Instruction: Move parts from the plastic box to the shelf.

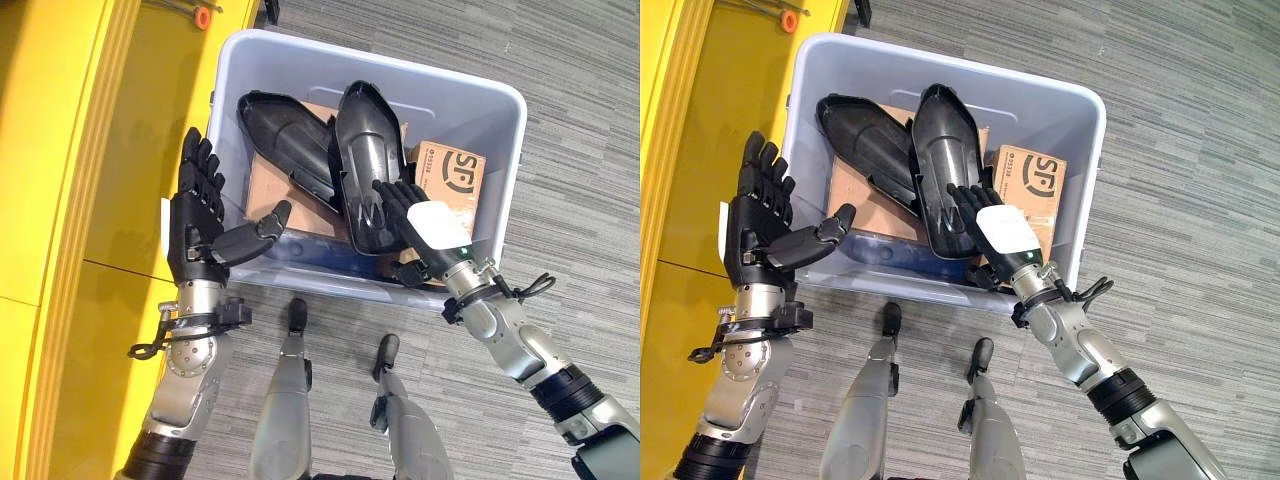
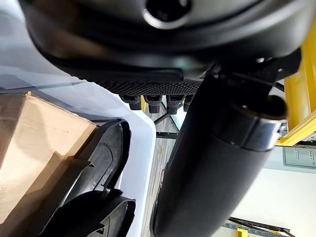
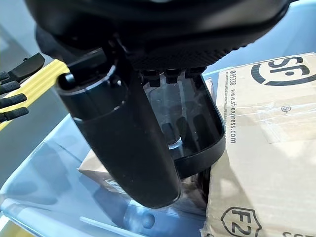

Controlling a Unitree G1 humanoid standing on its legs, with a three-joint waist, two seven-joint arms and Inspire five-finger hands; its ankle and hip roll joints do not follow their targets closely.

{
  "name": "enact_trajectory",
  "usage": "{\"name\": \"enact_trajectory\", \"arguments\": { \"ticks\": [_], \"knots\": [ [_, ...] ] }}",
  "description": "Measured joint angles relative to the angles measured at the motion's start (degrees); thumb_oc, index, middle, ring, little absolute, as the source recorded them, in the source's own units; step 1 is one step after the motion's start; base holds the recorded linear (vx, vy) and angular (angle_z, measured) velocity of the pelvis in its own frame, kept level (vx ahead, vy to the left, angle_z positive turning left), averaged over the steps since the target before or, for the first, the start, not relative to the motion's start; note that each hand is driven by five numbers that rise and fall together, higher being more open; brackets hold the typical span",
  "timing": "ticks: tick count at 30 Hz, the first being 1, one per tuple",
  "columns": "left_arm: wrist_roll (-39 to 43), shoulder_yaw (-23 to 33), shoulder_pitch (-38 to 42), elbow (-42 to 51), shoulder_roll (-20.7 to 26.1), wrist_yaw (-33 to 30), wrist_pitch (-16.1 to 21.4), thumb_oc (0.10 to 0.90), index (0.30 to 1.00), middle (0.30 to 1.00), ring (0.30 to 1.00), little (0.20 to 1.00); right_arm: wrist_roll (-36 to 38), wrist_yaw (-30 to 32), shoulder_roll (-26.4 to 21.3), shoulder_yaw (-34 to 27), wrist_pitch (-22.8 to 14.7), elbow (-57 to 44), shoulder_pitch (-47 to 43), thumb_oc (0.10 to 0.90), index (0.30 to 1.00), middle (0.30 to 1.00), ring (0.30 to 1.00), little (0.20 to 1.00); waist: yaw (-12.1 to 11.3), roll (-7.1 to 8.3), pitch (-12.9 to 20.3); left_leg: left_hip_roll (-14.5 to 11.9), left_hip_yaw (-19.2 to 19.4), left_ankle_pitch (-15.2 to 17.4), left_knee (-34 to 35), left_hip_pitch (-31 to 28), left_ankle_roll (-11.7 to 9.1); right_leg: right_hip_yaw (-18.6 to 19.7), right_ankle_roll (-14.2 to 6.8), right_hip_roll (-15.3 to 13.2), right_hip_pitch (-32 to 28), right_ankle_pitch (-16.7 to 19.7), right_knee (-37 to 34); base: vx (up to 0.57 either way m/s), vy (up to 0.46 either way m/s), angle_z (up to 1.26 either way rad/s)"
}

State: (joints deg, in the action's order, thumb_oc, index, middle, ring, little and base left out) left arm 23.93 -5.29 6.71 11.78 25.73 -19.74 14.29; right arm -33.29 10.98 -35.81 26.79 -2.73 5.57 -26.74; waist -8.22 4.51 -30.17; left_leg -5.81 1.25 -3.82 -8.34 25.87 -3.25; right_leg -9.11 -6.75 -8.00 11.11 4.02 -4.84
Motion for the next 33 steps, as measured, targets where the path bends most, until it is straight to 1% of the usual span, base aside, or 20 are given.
{"name": "enact_trajectory", "arguments": {
  "ticks": [7,14,16,24,27,33],
  "knots": [
    [0.0,-0.04,0.0,0.0,0.0,0.0,0.0,0.9,1.0,1.0,1.0,1.0,0.0,0.04,1.36,0.02,0.17,1.94,-1.21,0.9,1.0,1.0,1.0,1.0,-0.05,0.0,0.0,0.03,-0.01,0.0,0.0,0.18,0.0,-0.08,0.0,-0.01,0.13,-0.01,0.0,0.0,0.0,0.0],
    [0.04,-0.14,0.36,0.0,0.0,-0.01,0.0,0.9,1.0,1.0,1.0,1.0,-0.01,0.15,1.86,1.05,0.57,2.38,-1.63,0.9,1.0,1.0,1.0,1.0,-0.04,-0.04,-0.02,0.07,-0.2,0.0,-0.73,1.08,0.0,-0.43,0.02,0.05,0.47,-0.02,0.11,-0.01,-0.001,0.02],
    [0.04,-0.16,0.49,0.0,0.0,-0.02,0.02,0.9,1.0,1.0,1.0,1.0,0.0,0.32,2.0,2.04,0.58,4.09,-2.84,0.9,1.0,1.0,1.0,1.0,-0.04,-0.08,-0.05,0.06,-0.19,0.01,-1.13,1.17,0.0,-0.4,0.05,0.07,0.54,-0.08,0.43,-0.05,0.003,-0.01],
    [0.05,-0.28,0.56,-0.01,-0.01,-0.14,0.67,0.9,1.0,1.0,1.0,1.0,0.02,1.98,2.41,2.09,0.99,4.82,-3.78,0.9,1.0,1.0,1.0,1.0,-0.08,-0.19,-0.12,-0.22,-0.44,-0.02,-2.91,4.47,0.06,0.08,0.01,0.25,5.56,-1.8,5.77,-0.03,-0.002,-0.01],
    [0.05,-0.29,0.54,0.0,0.0,-0.17,0.72,0.9,1.0,1.0,1.0,1.0,0.02,2.16,3.54,2.33,1.65,6.69,-4.7,0.9,1.0,1.0,1.0,1.0,-0.16,-0.39,-0.23,-0.22,-1.0,-0.03,-3.65,5.52,0.09,0.03,0.03,0.08,7.46,-3.09,8.85,-0.02,-0.003,0.03],
    [0.06,-0.2,0.62,0.0,0.04,-1.22,1.06,0.9,1.0,1.0,1.0,1.0,0.01,2.32,3.95,2.52,1.78,6.7,-6.09,0.9,1.0,1.0,1.0,1.0,-0.38,-0.53,-0.31,-0.21,-1.69,-0.02,-6.05,8.9,0.18,0.17,0.35,-0.32,13.23,-6.65,17.27,-0.04,-0.011,0.04]
  ]
}}
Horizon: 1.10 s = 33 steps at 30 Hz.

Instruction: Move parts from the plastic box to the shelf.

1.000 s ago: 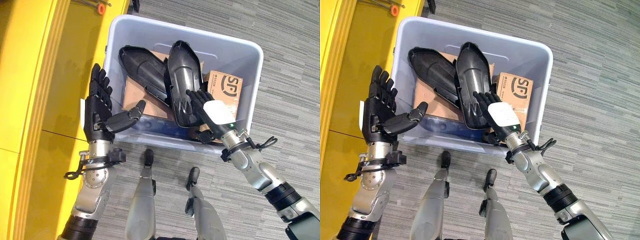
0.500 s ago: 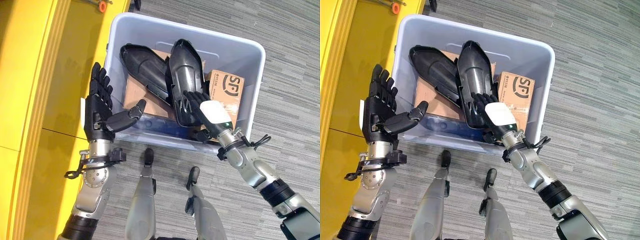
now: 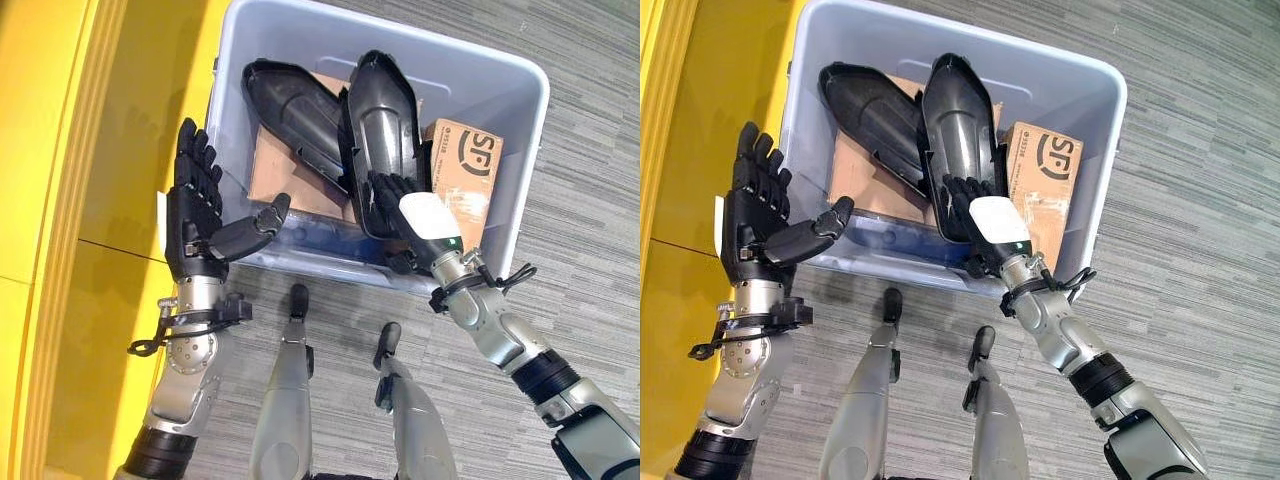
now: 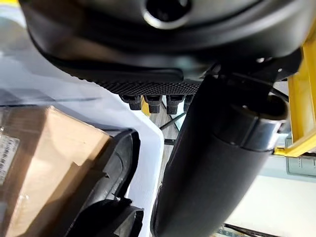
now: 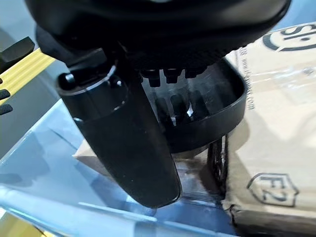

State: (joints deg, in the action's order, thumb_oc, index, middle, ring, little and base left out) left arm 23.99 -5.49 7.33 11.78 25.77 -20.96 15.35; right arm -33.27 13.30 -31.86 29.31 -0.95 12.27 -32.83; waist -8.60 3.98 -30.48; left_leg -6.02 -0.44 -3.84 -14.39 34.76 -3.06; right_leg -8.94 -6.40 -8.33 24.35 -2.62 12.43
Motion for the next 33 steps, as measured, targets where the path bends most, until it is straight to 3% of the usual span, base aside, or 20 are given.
{"name": "enact_trajectory", "arguments": {
  "ticks": [12,30,31,32,33],
  "knots": [
    [0.1,0.21,-0.2,0.04,0.07,-0.07,0.06,0.9,1.0,1.0,1.0,1.0,-0.34,2.13,-0.1,0.6,0.69,1.98,-5.42,0.9,1.0,1.0,1.0,1.0,-0.01,-0.04,-0.03,0.12,-1.55,-0.36,-4.41,7.84,-0.27,0.2,1.23,-1.28,11.56,-5.27,14.07,-0.01,-0.008,0.04],
    [0.13,1.03,0.48,0.06,0.13,-0.16,0.11,0.9,1.0,1.0,1.0,1.0,-2.58,6.61,-1.03,0.66,2.43,3.48,-8.75,0.9,1.0,1.0,1.0,1.0,0.41,-0.07,-0.04,0.08,-2.53,-1.1,-5.56,12.16,-1.05,0.06,2.43,-1.58,17.72,-7.53,20.0,0.0,-0.001,0.01],
    [0.13,1.03,0.44,0.06,0.14,-0.16,0.11,0.9,1.0,1.0,1.0,1.0,-2.66,7.22,-1.05,0.52,2.44,4.05,-8.95,0.459,0.382,0.382,0.382,0.382,0.35,-0.07,-0.04,0.08,-2.5,-1.11,-5.6,12.3,-1.06,0.11,2.44,-1.6,17.94,-7.56,20.16,0.0,0.0,0.0],
    [0.13,1.04,0.43,0.06,0.16,-0.16,0.11,0.9,1.0,1.0,1.0,1.0,-2.67,7.56,-0.99,0.29,2.6,4.17,-8.95,0.459,0.382,0.382,0.382,0.382,0.33,-0.07,-0.04,0.1,-2.44,-1.11,-5.65,12.42,-1.06,0.19,2.45,-1.64,18.18,-7.61,20.32,0.0,0.0,0.0],
    [0.13,1.07,0.43,0.06,0.16,-0.19,0.11,0.9,1.0,1.0,1.0,1.0,-2.67,7.82,-1.0,0.22,2.66,4.22,-8.95,0.4,0.3,0.3,0.3,0.3,0.34,-0.07,-0.04,0.11,-2.4,-1.11,-5.69,12.53,-1.06,0.24,2.46,-1.66,18.33,-7.65,20.45,0.0,0.0,0.0]
  ]
}}
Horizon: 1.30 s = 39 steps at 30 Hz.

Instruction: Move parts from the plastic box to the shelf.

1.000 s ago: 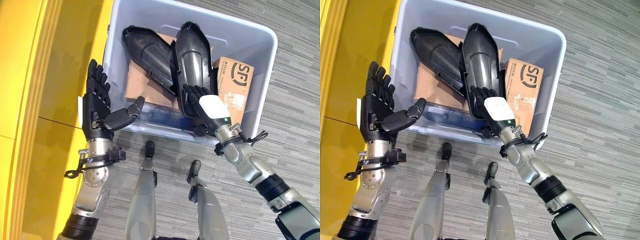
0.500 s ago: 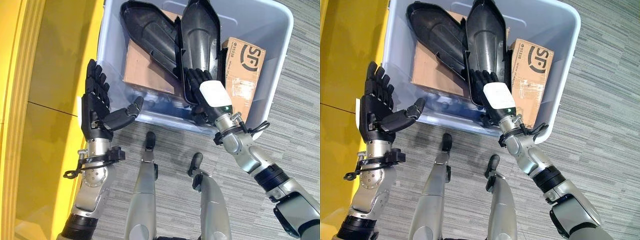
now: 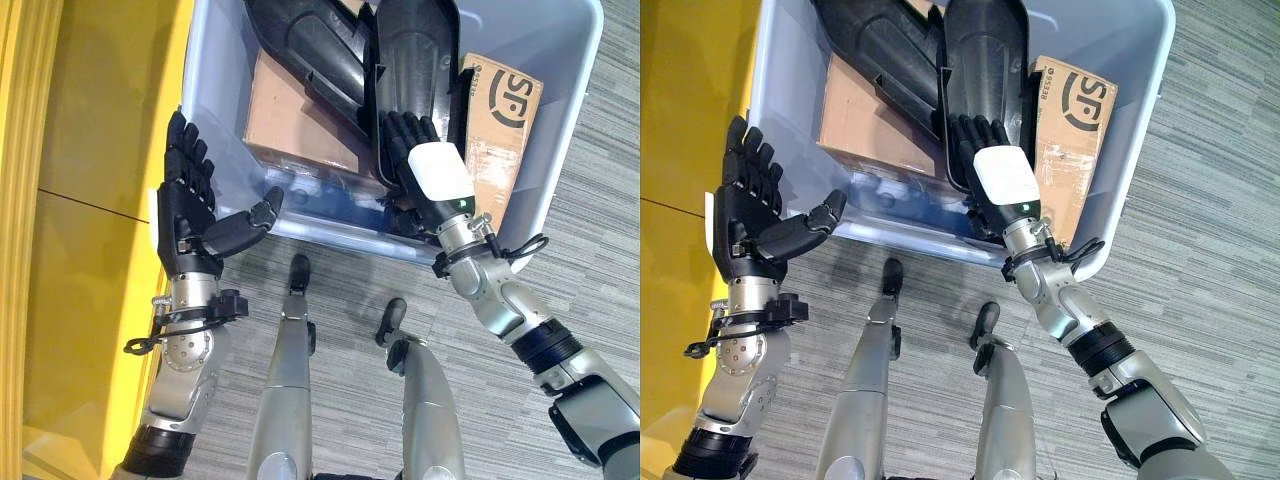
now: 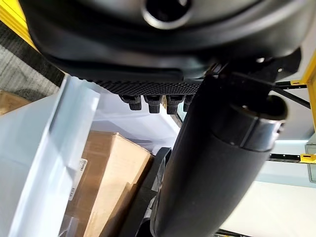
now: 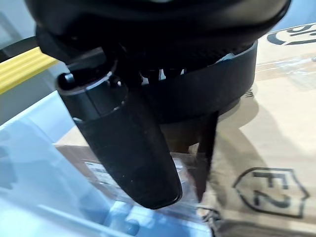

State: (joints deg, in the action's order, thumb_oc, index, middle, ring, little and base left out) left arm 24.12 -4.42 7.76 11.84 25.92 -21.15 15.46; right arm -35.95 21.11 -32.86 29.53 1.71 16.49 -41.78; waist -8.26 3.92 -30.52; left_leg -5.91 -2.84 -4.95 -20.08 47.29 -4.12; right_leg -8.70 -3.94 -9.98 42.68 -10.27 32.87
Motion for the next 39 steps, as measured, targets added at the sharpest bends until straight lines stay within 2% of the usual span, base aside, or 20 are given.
{"name": "enact_trajectory", "arguments": {
  "ticks": [9,19,26,33,36,39],
  "knots": [
    [0.02,0.29,0.11,0.03,0.06,-0.97,0.03,0.9,1.0,1.0,1.0,1.0,-0.6,5.66,0.94,-3.91,-0.56,-0.97,-0.59,0.4,0.3,0.3,0.3,0.3,0.58,0.0,0.0,-0.07,0.03,-0.02,-0.98,0.51,-0.03,0.32,0.27,-0.01,0.81,-0.21,1.48,0.0,0.0,0.0],
    [-0.05,0.19,0.08,0.05,0.05,-1.09,-0.03,0.9,1.0,1.0,1.0,1.0,-0.36,5.23,1.52,-8.07,-0.13,-5.38,4.59,0.4,0.3,0.3,0.3,0.3,0.87,-0.01,0.0,-0.04,0.21,-0.08,-0.99,-1.56,-0.01,0.52,0.31,-0.1,-1.04,-0.23,1.7,0.0,-0.001,0.0],
    [-0.23,0.39,0.04,0.29,0.34,-1.0,0.01,0.9,1.0,1.0,1.0,1.0,0.13,4.25,0.89,-10.15,-0.55,-11.63,15.18,0.4,0.3,0.3,0.3,0.3,1.04,-0.05,-0.01,-0.01,0.96,-0.01,1.92,-10.59,0.18,0.55,-0.12,-0.07,-9.93,-0.06,-1.87,0.03,0.0,-0.01],
    [-0.16,0.8,-0.63,0.51,0.37,-0.71,-0.18,0.9,1.0,1.0,1.0,1.0,0.13,2.54,-0.29,-11.88,-1.36,-15.11,19.38,0.4,0.3,0.3,0.3,0.3,1.65,-0.44,0.07,-0.56,2.18,-0.39,6.68,-18.56,0.67,0.69,-0.68,0.74,-18.14,2.19,-7.98,0.1,-0.014,-0.07],
    [-0.14,1.54,-1.11,0.54,0.44,0.48,-0.46,0.9,1.0,1.0,1.0,1.0,0.12,1.02,-3.26,-12.87,-1.78,-18.8,20.58,0.4,0.3,0.3,0.3,0.3,1.85,-0.68,0.29,-0.6,2.73,-0.86,9.76,-24.41,0.44,0.61,-1.19,1.08,-24.74,3.7,-13.21,0.12,-0.022,-0.06],
    [-0.16,2.47,-0.97,2.01,0.92,1.56,-0.33,0.9,1.0,1.0,1.0,1.0,0.12,0.6,-4.84,-15.97,-3.17,-22.06,21.45,0.4,0.3,0.3,0.3,0.3,1.82,-1.19,0.6,-0.5,2.8,-0.79,11.04,-26.79,0.6,0.37,-1.61,1.22,-28.09,4.69,-16.64,0.1,-0.021,-0.02]
  ]
}}
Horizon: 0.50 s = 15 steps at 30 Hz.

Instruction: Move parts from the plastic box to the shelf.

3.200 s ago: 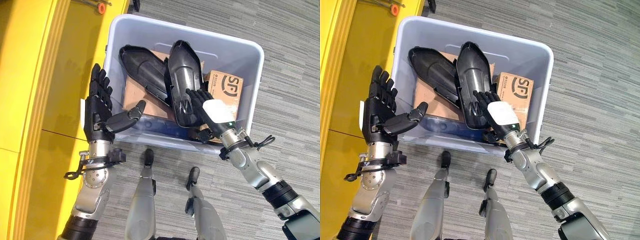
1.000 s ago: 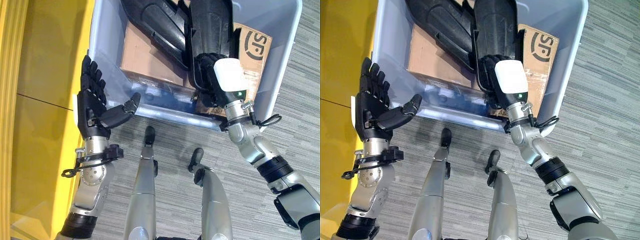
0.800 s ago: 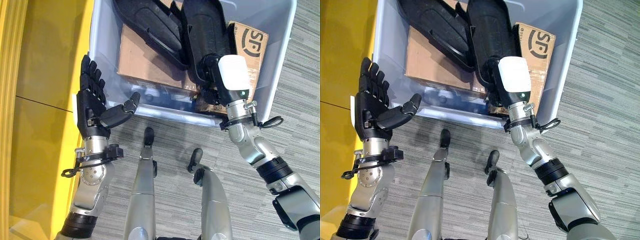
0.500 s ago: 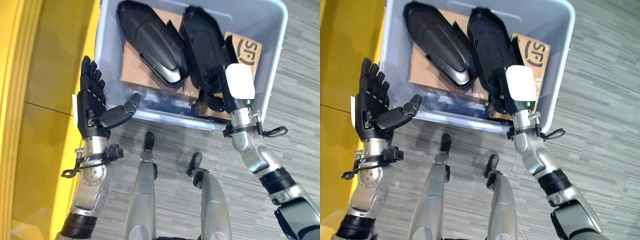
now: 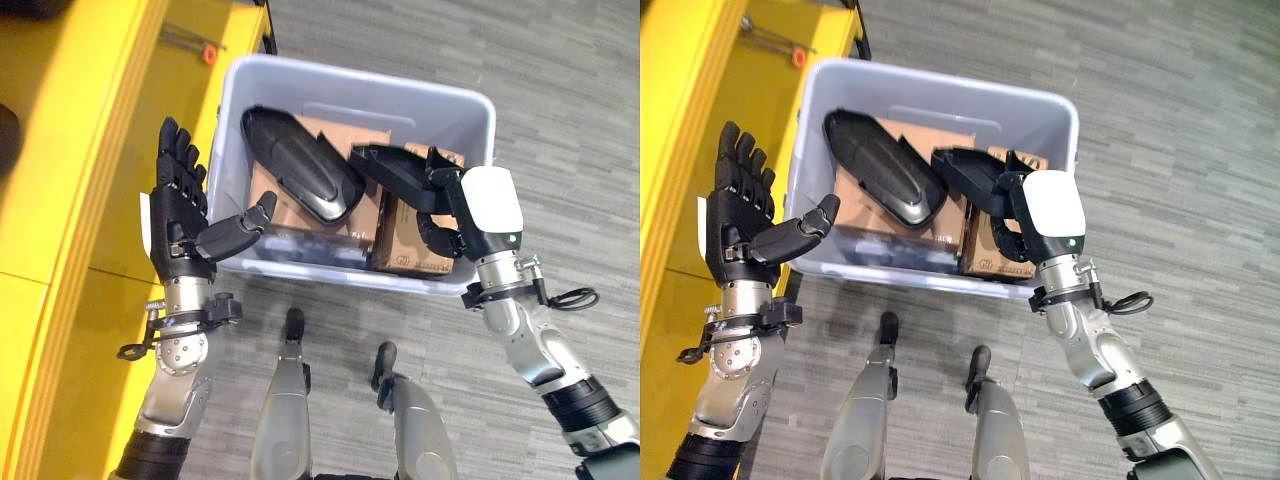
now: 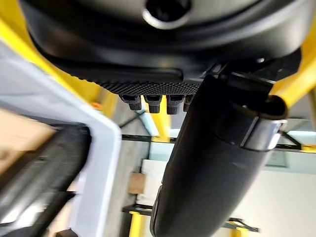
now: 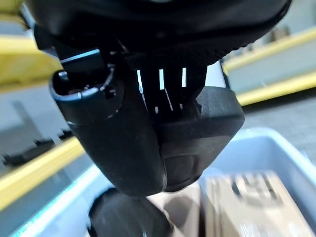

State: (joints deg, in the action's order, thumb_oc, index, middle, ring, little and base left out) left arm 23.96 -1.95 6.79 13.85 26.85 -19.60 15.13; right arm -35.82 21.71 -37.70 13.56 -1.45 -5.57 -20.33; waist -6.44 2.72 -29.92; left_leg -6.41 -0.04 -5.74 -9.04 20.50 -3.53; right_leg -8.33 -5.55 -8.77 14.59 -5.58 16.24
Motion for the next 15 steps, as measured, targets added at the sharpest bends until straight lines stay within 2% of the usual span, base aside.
{"name": "enact_trajectory", "arguments": {
  "ticks": [6,12,15],
  "knots": [
    [0.12,0.13,-0.08,0.29,1.63,2.7,-0.81,0.9,1.0,1.0,1.0,1.0,0.04,-2.3,-1.81,-2.6,-1.85,-5.06,-1.07,0.4,0.3,0.3,0.3,0.3,0.39,-0.94,0.3,0.22,1.71,0.11,3.81,-7.22,0.24,0.29,-0.4,0.08,-8.03,2.14,-7.17,0.07,-0.035,-0.06],
    [0.14,0.45,-1.73,0.3,1.58,4.94,-1.71,0.9,1.0,1.0,1.0,1.0,0.34,-5.11,-2.16,-5.19,-4.17,-8.05,-0.28,0.4,0.3,0.3,0.3,0.3,1.57,-0.98,1.46,0.32,3.86,0.3,5.79,-13.67,0.46,1.31,-0.62,0.02,-14.34,2.89,-10.82,0.04,-0.059,-0.12],
    [0.11,0.67,-2.86,0.37,1.49,5.51,-1.73,0.9,1.0,1.0,1.0,1.0,0.58,-5.23,-2.24,-5.38,-4.76,-8.34,-0.17,0.4,0.3,0.3,0.3,0.3,2.47,-1.06,4.75,-0.31,4.9,0.36,6.7,-14.28,0.48,2.47,-0.52,0.69,-14.4,3.55,-12.04,-0.01,-0.09,-0.22]
  ]
}}
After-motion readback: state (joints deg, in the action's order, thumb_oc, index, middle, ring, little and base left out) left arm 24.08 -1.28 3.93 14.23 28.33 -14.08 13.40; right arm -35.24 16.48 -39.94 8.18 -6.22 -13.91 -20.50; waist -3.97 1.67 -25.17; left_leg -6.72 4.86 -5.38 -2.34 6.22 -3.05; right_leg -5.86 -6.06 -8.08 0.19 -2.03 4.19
